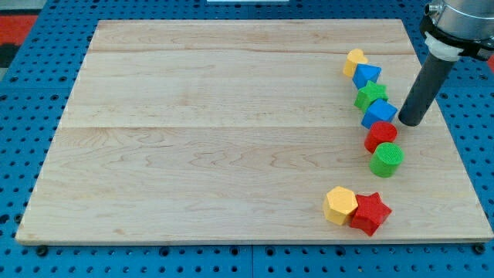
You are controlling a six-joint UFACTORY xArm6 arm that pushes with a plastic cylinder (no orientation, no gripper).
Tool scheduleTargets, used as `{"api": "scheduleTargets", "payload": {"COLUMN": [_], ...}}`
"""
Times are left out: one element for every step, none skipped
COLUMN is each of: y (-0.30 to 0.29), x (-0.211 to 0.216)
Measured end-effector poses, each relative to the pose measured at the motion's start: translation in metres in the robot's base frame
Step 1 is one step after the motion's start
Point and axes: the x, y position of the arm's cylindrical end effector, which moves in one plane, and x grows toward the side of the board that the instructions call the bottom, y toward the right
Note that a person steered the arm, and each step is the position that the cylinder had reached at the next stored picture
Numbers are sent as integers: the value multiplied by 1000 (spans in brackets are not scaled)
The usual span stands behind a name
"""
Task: Place the red star above the heart
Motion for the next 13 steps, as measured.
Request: {"api": "scheduleTargets", "payload": {"y": [-18, -25, 13, 35, 33, 17, -32, -73, -63, -25, -71, -124, -142], "x": [-1, -5, 4, 70, 154, 182, 165, 137, 122, 168, 181, 162, 117]}}
